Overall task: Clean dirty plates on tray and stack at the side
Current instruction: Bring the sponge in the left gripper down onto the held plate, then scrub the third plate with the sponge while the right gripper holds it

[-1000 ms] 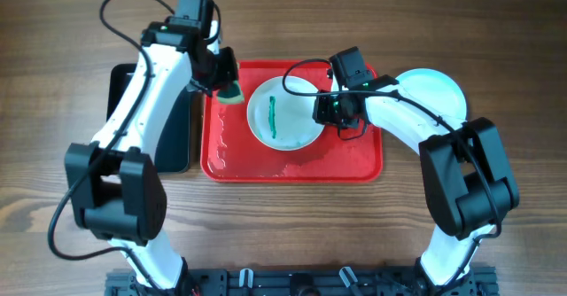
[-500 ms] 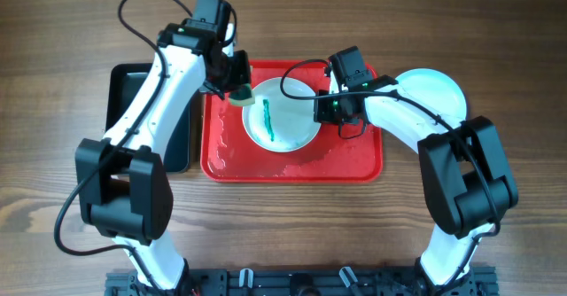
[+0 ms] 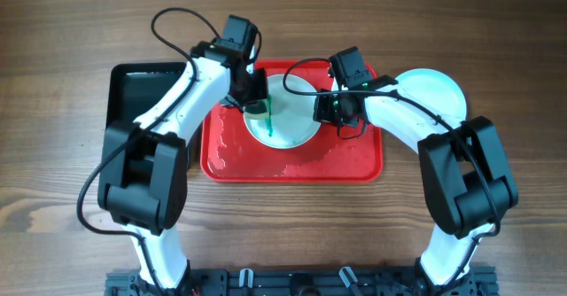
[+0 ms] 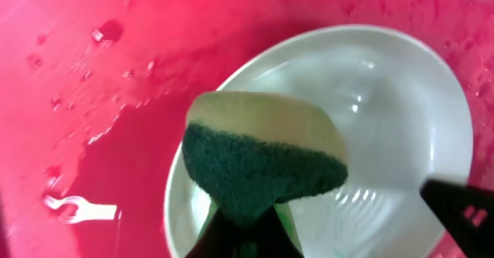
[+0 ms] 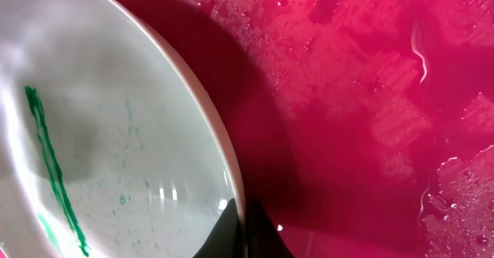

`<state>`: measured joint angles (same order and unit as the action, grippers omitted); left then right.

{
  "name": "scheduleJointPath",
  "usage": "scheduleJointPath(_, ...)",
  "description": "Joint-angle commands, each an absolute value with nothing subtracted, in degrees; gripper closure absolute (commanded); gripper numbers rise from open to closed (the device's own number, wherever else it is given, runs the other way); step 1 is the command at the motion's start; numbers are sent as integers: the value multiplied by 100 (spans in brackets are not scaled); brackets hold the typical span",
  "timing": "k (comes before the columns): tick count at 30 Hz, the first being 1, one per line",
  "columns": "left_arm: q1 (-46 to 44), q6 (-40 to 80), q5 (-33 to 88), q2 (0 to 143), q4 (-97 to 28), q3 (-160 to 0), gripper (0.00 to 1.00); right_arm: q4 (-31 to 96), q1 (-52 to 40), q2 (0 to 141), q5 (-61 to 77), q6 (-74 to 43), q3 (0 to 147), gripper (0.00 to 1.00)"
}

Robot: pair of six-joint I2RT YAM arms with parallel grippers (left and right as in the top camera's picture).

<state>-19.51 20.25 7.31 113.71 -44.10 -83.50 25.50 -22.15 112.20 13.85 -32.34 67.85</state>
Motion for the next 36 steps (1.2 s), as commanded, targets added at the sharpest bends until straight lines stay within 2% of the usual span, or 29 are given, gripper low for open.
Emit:
scheduleJointPath(1, -2086, 2123, 515, 11459, -4075, -8088, 96, 2620, -2191, 11316, 1164, -3299, 6702, 96)
scheduleJointPath(12, -2265, 2171, 563, 11970, -3695, -7837, 96, 2613, -2196, 11316, 1164, -3299, 6702, 96)
scheduleJointPath(14, -2265, 2139, 1111, 11970, -3625, -7837, 96, 2613, -2202, 11316, 1162, -3293, 6702, 96)
scheduleJointPath(17, -2268, 1413, 2554, 11970, -3540, -7839, 96, 2617, -2224, 11316, 1164, -3291, 6702, 96)
scheduleJointPath(20, -2268, 1066, 3214, 11970, -3601, -7839, 96, 2615, -2224, 11316, 1164, -3251, 6702, 96)
scheduleJointPath(25, -2185, 1135, 2257, 11970, -3828, -7839, 96, 2620, -2224, 11316, 1164, -3186, 6702, 96)
scheduleJointPath(31, -2088, 2176, -790, 11970, -4434, -7839, 96, 2591, -2224, 11316, 1162, -3164, 6702, 96)
scheduleJointPath(36, -2171, 2167, -1378, 11970, -3942, -7839, 96, 2569, -2224, 11316, 1160, -3162, 6702, 96)
